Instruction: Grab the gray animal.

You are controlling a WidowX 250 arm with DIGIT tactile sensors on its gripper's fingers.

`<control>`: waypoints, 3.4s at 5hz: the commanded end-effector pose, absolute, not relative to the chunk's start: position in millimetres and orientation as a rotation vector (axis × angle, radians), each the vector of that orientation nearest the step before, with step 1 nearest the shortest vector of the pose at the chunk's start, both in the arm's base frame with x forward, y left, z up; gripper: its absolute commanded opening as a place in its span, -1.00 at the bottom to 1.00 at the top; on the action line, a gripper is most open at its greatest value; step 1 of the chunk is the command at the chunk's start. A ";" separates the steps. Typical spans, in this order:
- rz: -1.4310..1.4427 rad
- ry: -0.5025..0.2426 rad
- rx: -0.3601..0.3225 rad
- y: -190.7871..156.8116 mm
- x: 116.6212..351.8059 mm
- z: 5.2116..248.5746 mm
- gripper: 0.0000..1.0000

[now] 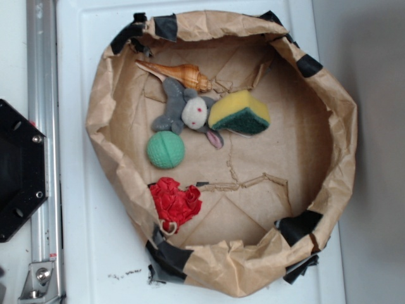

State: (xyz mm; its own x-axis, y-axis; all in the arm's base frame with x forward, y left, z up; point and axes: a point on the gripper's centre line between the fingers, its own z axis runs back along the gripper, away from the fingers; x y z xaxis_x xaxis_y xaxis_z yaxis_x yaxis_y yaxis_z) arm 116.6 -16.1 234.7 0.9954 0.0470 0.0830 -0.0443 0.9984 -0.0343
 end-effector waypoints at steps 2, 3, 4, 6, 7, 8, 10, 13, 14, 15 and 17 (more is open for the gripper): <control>0.112 -0.129 -0.031 -9.7 161.0 198.7 1.00; 0.190 -0.226 -0.074 -13.5 208.1 177.6 1.00; 0.278 -0.245 -0.108 -8.0 243.5 157.1 1.00; 0.331 -0.178 0.015 28.2 244.2 88.0 1.00; 0.312 -0.215 0.006 43.1 244.0 61.2 1.00; 0.279 -0.179 0.053 51.7 243.4 40.2 1.00; 0.193 -0.121 -0.018 27.8 276.6 17.8 1.00; 0.071 -0.105 0.032 11.1 276.1 12.5 -1.00; 0.048 -0.108 0.020 7.6 277.1 22.5 -1.00; 0.025 -0.129 -0.001 3.9 279.6 42.6 -1.00; 0.022 -0.173 -0.060 -12.8 287.7 108.8 -1.00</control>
State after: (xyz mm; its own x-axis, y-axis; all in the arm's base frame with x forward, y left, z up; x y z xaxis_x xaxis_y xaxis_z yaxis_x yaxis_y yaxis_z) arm 276.8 -10.9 86.0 0.9954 0.0454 0.0838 -0.0402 0.9973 -0.0619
